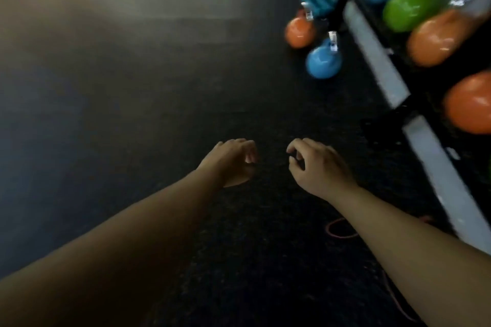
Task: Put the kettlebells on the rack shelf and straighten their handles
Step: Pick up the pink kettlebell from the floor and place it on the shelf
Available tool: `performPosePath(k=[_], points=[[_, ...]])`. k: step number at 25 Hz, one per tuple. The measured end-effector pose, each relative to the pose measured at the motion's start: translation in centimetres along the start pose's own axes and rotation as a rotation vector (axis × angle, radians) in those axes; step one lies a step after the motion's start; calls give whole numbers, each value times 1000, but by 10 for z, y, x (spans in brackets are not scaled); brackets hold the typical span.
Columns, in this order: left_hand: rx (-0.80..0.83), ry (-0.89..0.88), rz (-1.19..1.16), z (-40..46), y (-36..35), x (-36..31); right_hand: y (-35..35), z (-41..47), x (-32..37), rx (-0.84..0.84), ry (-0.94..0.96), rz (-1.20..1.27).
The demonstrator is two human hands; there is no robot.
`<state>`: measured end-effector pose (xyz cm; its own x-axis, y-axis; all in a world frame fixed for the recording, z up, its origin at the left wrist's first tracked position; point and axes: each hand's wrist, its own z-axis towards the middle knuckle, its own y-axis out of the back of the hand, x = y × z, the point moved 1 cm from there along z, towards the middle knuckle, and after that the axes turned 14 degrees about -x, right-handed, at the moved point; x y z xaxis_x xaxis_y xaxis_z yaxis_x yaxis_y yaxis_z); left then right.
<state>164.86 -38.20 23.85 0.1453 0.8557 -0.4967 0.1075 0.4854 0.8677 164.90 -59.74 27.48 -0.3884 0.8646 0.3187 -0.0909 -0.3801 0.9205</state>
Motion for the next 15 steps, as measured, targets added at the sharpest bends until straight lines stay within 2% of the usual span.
performPosePath(k=[4, 8, 15], points=[[-52, 241, 25, -127, 75, 166, -98, 28, 184, 115, 183, 110], [-85, 517, 24, -283, 128, 309, -193, 11, 377, 258, 396, 204], [-108, 834, 67, -517, 153, 440, -310, -84, 602, 483, 692, 262]])
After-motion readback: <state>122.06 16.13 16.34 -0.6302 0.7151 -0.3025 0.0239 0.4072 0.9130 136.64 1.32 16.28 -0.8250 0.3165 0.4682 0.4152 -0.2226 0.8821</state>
